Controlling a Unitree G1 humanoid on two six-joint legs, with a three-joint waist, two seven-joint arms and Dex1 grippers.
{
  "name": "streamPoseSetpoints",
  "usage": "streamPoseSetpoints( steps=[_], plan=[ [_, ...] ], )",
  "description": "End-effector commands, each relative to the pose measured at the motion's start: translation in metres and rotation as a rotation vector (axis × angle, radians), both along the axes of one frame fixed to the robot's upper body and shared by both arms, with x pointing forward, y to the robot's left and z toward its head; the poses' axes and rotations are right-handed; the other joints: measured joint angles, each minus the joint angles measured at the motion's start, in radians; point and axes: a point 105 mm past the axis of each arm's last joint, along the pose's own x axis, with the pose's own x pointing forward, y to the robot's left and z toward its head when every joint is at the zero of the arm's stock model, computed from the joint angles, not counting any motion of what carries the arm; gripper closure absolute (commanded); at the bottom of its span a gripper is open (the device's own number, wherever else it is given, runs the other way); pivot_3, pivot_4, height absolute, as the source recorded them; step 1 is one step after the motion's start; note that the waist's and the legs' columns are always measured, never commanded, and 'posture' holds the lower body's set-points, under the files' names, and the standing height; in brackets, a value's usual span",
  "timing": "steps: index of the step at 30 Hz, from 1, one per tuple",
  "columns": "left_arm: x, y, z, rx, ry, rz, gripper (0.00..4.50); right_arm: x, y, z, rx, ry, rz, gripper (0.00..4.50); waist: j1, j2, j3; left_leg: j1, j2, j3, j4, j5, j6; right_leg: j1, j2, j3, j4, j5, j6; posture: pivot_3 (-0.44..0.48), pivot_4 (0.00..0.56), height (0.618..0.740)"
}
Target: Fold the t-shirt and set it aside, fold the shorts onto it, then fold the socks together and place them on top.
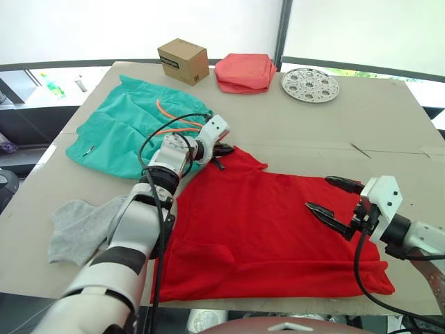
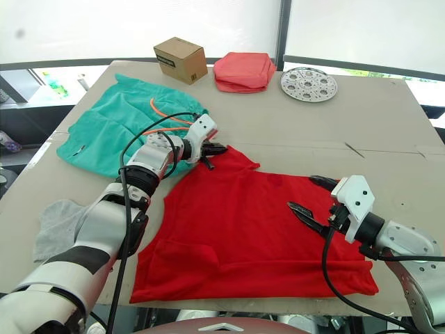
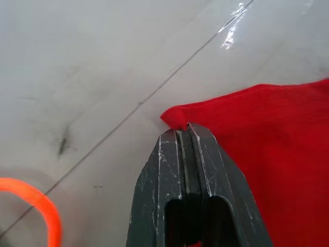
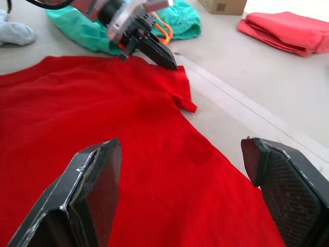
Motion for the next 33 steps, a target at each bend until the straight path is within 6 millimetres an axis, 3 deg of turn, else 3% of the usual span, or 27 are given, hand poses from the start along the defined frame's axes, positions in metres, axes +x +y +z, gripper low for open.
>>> streamPoseSetpoints(
  steps=[1, 5, 8, 14, 17, 22, 28, 31, 33],
  plan=[
    [-0.002, 0.0, 0.014, -0.107, -0.013, -0.009, 4.48, 0.005, -0.006, 0.006, -0.009, -0.016, -0.048, 0.54, -0.001, 0.0, 0.0, 0.0, 0.0, 0.0, 0.0, 0.0, 0.0, 0.0, 0.0, 0.0, 0.0, 0.0, 0.0, 0.0, 0.15, 0.74],
    [-0.005, 0.005, 0.034, -0.199, -0.114, -0.018, 4.48, 0.024, -0.026, -0.007, -0.026, 0.101, -0.205, 0.54, -0.008, -0.001, 0.001, 0.0, 0.0, -0.001, 0.0, 0.0, 0.0, 0.0, 0.0, 0.0, 0.0, 0.0, 0.0, 0.0, 0.15, 0.74],
    [-0.011, 0.008, 0.049, -0.225, -0.241, -0.044, 4.48, 0.055, -0.055, -0.012, -0.084, 0.169, -0.418, 0.54, -0.02, -0.001, 0.001, 0.0, 0.002, -0.001, 0.001, 0.0, 0.0, -0.001, -0.001, 0.0, 0.001, 0.0, -0.001, 0.0, 0.15, 0.74],
    [-0.02, -0.007, 0.047, -0.249, -0.309, -0.028, 4.48, 0.091, -0.093, 0.002, -0.118, 0.239, -0.625, 0.54, -0.021, 0.001, 0.001, -0.001, 0.0, -0.001, 0.0, 0.0, 0.0, -0.001, -0.002, 0.0, 0.001, 0.002, 0.001, 0.0, 0.15, 0.74],
    [-0.026, -0.016, 0.043, -0.272, -0.322, -0.016, 4.48, 0.104, -0.104, -0.009, -0.159, 0.36, -0.65, 0.54, -0.021, 0.001, 0.001, -0.001, 0.0, 0.0, 0.0, 0.0, 0.0, -0.001, -0.002, 0.001, 0.0, 0.003, 0.002, 0.0, 0.15, 0.74],
    [-0.035, -0.024, 0.041, -0.293, -0.324, -0.009, 4.48, 0.108, -0.119, -0.024, -0.217, 0.479, -0.634, 0.54, -0.023, 0.001, 0.001, -0.001, 0.0, 0.001, 0.0, 0.0, 0.0, -0.001, -0.001, 0.0, 0.0, 0.003, 0.002, 0.0, 0.15, 0.74],
    [-0.038, -0.011, 0.037, -0.279, -0.324, 0.02, 4.48, 0.107, -0.112, -0.043, -0.253, 0.591, -0.489, 0.54, -0.027, 0.002, 0.001, 0.0, 0.0, 0.0, 0.0, 0.0, 0.0, -0.001, -0.001, 0.002, 0.0, 0.003, 0.003, 0.0, 0.15, 0.74],
    [-0.04, -0.007, 0.036, -0.274, -0.327, 0.027, 4.5, 0.114, -0.107, -0.049, -0.278, 0.575, -0.435, 1.42, -0.027, 0.002, 0.001, 0.001, 0.0, 0.0, 0.0, 0.0, 0.0, -0.001, 0.0, 0.002, 0.0, 0.003, 0.003, 0.0, 0.15, 0.74],
    [-0.039, -0.004, 0.035, -0.269, -0.332, 0.038, 4.5, 0.116, -0.104, -0.053, -0.315, 0.561, -0.404, 2.45, -0.026, 0.002, 0.001, 0.001, 0.0, 0.0, 0.0, 0.0, 0.0, 0.0, 0.0, 0.002, 0.0, 0.004, 0.003, 0.0, 0.15, 0.74]
  ],
)
